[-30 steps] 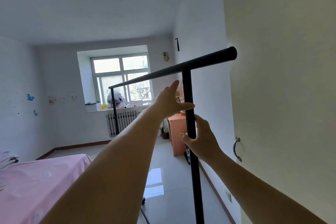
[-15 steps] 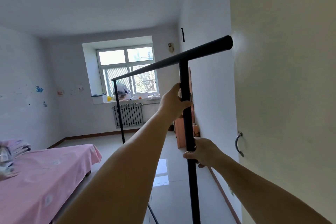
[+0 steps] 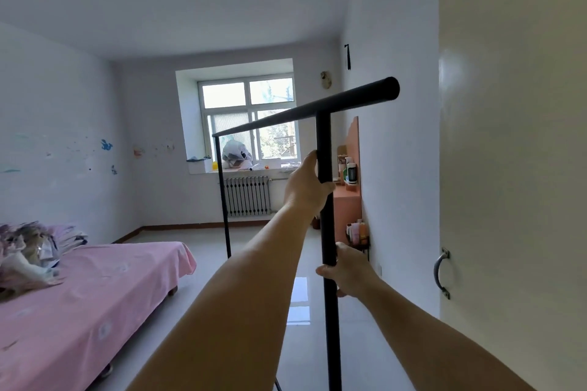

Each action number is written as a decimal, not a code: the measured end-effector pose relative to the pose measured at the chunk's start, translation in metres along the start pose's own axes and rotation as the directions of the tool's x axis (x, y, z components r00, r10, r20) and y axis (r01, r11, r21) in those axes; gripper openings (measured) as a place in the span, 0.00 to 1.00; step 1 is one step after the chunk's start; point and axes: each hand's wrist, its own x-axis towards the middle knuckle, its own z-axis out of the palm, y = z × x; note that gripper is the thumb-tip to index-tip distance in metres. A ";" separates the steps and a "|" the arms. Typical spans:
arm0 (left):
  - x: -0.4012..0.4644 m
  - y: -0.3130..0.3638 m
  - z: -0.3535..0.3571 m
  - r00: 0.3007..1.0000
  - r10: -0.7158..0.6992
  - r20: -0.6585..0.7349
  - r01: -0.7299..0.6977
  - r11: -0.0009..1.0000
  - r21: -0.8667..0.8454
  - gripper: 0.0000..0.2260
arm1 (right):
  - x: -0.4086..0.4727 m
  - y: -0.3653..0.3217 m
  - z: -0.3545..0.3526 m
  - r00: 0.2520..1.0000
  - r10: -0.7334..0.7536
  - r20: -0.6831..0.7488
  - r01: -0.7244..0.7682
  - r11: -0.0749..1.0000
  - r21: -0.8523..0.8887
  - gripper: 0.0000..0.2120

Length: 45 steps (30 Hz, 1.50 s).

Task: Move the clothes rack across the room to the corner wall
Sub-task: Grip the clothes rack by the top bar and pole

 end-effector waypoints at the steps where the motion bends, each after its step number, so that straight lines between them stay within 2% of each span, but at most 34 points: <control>1: 0.005 -0.002 0.003 1.000 -0.012 0.000 0.012 1.000 0.004 0.29 | 0.007 0.001 0.001 1.000 -0.007 -0.003 0.007 1.000 0.002 0.18; 8: 0.046 -0.020 0.021 0.999 -0.033 -0.024 0.034 0.997 0.072 0.28 | 0.055 0.012 0.010 0.997 -0.050 -0.060 0.046 0.997 -0.063 0.18; 15: 0.090 -0.038 0.040 0.992 -0.096 -0.077 0.107 0.981 0.162 0.23 | 0.103 0.012 0.022 0.996 -0.028 -0.086 0.021 0.996 -0.087 0.19; 23: 0.135 -0.072 0.041 0.997 -0.071 -0.022 0.073 0.987 0.140 0.21 | 0.154 0.012 0.036 0.993 0.003 -0.117 -0.016 0.994 -0.107 0.22; 29: 0.170 -0.099 0.042 0.998 -0.066 0.005 0.065 0.987 0.149 0.26 | 0.187 0.010 0.045 0.993 0.007 -0.119 -0.020 0.993 -0.113 0.21; 31: 0.180 -0.111 0.038 0.999 -0.038 0.021 0.033 0.975 0.219 0.30 | 0.197 0.008 0.050 0.993 0.013 -0.120 -0.028 0.993 -0.119 0.21; 33: 0.186 -0.118 0.031 0.996 0.034 -0.077 -0.010 0.953 0.301 0.34 | 0.201 0.006 0.051 0.993 0.015 -0.113 -0.028 0.993 -0.114 0.21; 35: 0.197 -0.122 0.020 0.954 0.162 -0.252 -0.069 0.937 0.342 0.37 | 0.208 0.005 0.053 0.994 0.022 -0.105 -0.034 0.993 -0.111 0.21; 36: 0.204 -0.122 0.015 0.932 0.212 -0.295 -0.099 0.929 0.356 0.40 | 0.211 0.004 0.055 0.994 0.028 -0.105 -0.040 0.993 -0.109 0.21; 37: 0.213 -0.120 0.012 0.928 0.229 -0.293 -0.113 0.925 0.364 0.45 | 0.214 0.003 0.056 0.994 0.033 -0.104 -0.044 0.993 -0.109 0.21; 39: 0.229 -0.114 0.007 0.961 0.195 -0.195 -0.110 0.919 0.378 0.53 | 0.218 0.002 0.058 0.995 0.040 -0.094 -0.050 0.993 -0.106 0.21; 42: 0.248 -0.106 0.010 0.994 0.097 -0.048 -0.073 0.925 0.373 0.54 | 0.221 0.002 0.058 0.996 0.059 -0.072 -0.064 0.995 -0.077 0.20; 45: 0.256 -0.101 0.022 1.000 -0.006 0.011 0.004 0.968 0.252 0.56 | 0.221 0.006 0.056 0.994 0.071 -0.080 -0.075 0.996 -0.049 0.19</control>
